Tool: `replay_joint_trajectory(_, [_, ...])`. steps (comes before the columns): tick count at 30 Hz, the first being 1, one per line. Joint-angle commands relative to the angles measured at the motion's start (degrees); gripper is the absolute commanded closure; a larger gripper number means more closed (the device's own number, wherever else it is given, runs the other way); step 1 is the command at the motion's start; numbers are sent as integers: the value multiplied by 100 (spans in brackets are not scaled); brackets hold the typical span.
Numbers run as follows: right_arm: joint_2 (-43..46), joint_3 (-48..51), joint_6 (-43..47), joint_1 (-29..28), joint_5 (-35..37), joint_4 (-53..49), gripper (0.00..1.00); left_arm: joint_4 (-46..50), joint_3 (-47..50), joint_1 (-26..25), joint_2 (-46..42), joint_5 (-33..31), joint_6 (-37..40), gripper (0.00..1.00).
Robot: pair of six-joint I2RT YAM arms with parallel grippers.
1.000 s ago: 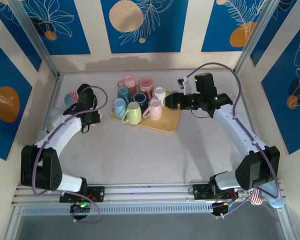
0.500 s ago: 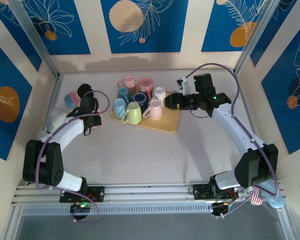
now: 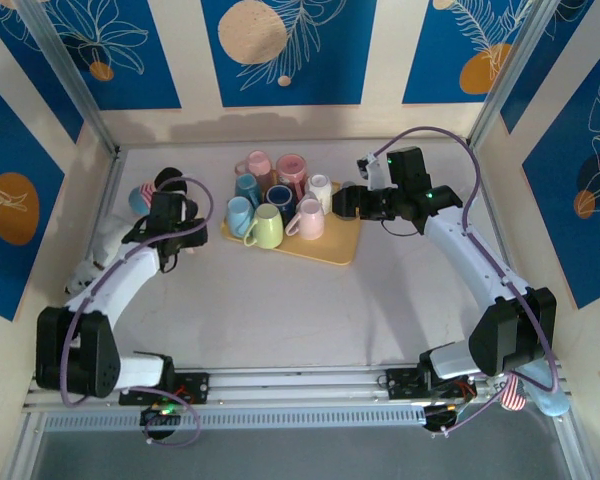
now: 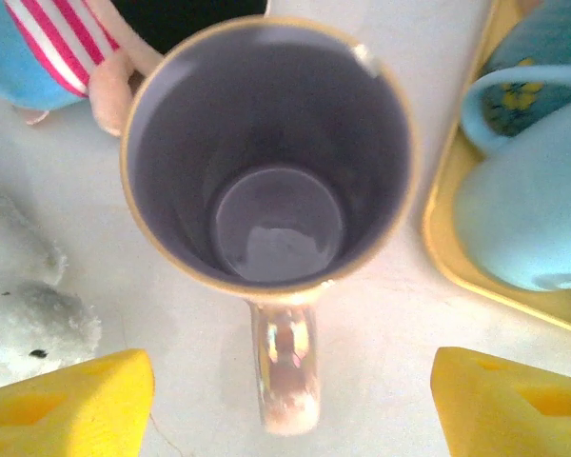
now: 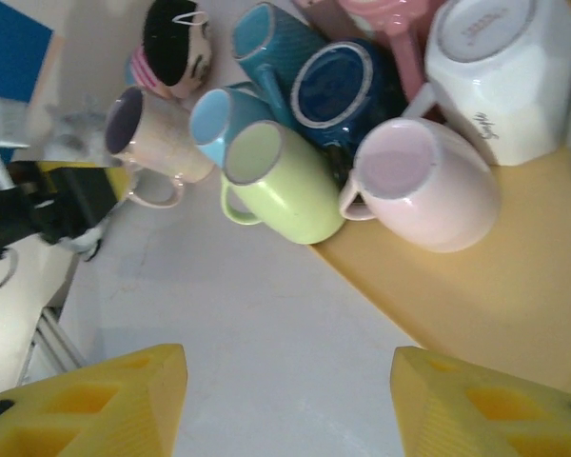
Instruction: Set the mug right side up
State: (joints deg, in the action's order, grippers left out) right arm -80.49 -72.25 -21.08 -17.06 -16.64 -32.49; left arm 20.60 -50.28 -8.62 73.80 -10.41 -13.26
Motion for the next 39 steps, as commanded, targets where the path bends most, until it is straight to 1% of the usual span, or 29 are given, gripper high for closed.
replay_joint_trajectory(1, [-24,-5,232,136,319,-363,41,537,-332,63,-485,680,248,23])
replay_joint_trajectory(4, [-144,-79,812,294,344,-596,43,694,-593,56,-766,1680,535,23])
replay_joint_trajectory(5, [-185,-96,1020,356,387,-641,44,769,-727,26,-801,2096,641,23])
replay_joint_trajectory(8, [-352,-85,1794,578,534,-655,45,1015,-1090,-138,-759,2958,867,24])
replay_joint_trajectory(10, [-498,-79,2383,743,554,-567,46,1010,-1196,-281,-716,3322,910,25])
replay_joint_trajectory(15, [-1005,-162,3727,1006,667,-117,46,462,-1108,-570,-614,4021,691,26])
replay_joint_trajectory(17, [-1269,-264,4210,1099,620,55,46,308,-1111,-682,-520,4128,643,26])
replay_joint_trajectory(23, [-2186,-905,5282,1179,624,43,48,-38,-1075,-929,-326,4280,483,26])
replay_joint_trajectory(26, [-2538,-1161,5583,1187,570,126,47,-181,-1018,-975,-266,4253,400,26])
replay_joint_trajectory(31, [-2888,-1324,6352,1196,376,264,47,-92,-1062,-1019,-209,4171,384,27])
replay_joint_trajectory(34, [-3093,-1525,6658,1205,383,103,47,-66,-1054,-1028,-232,4129,392,26])
replay_joint_trajectory(39, [-3517,-2077,7099,1237,379,-573,47,-83,-993,-1036,-244,4092,388,27])
